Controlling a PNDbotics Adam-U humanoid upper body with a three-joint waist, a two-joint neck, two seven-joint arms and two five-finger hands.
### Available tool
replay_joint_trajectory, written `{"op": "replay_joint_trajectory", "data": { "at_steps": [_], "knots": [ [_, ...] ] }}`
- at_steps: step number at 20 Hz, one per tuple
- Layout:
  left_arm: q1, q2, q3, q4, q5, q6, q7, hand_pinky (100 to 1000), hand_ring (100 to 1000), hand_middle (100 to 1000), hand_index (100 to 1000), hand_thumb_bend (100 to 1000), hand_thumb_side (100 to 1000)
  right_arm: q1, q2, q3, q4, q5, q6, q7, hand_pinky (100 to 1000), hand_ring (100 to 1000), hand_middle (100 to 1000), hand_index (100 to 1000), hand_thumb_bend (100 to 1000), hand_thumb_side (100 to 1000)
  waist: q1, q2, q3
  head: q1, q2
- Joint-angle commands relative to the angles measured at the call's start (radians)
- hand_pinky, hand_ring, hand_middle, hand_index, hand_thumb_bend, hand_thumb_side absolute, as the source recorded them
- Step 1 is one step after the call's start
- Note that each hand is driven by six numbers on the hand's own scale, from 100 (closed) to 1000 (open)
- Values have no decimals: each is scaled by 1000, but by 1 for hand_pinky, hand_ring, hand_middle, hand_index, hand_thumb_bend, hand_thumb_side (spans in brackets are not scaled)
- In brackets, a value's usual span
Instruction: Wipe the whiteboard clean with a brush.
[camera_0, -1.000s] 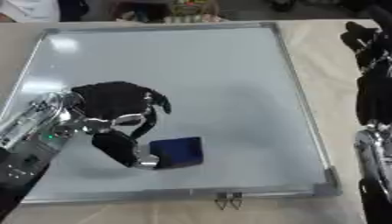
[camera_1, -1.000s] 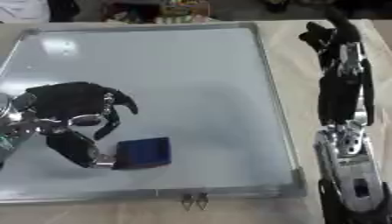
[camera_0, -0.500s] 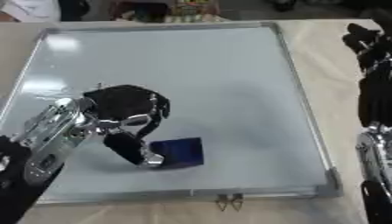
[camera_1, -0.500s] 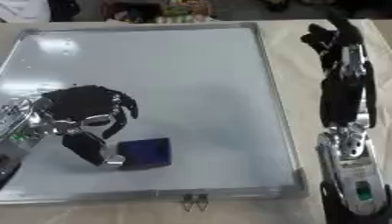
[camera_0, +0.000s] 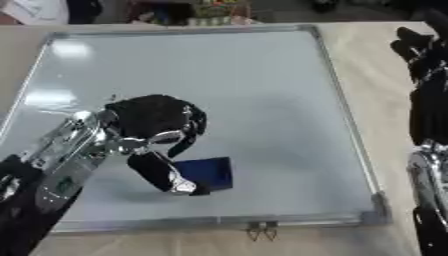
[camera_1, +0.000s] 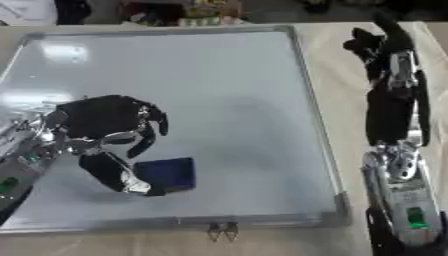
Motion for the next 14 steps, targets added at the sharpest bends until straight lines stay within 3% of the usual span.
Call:
{"op": "replay_joint_trajectory", "data": {
  "at_steps": [1, 14],
  "knots": [
    [-2, -10, 1, -18, -23, -5, 20, 650, 781, 686, 297, 513, 717, -6, -10, 0, -11, -4, -1, 3, 886, 872, 579, 910, 100, 1000, -1, -16, 0, 0, -9],
    [49, -40, -16, 54, 1, 40, 4, 587, 741, 735, 295, 405, 642, -4, -8, -1, -11, -6, -1, 3, 887, 873, 579, 910, 100, 1000, -2, -18, -2, 0, -12]
  ]
}}
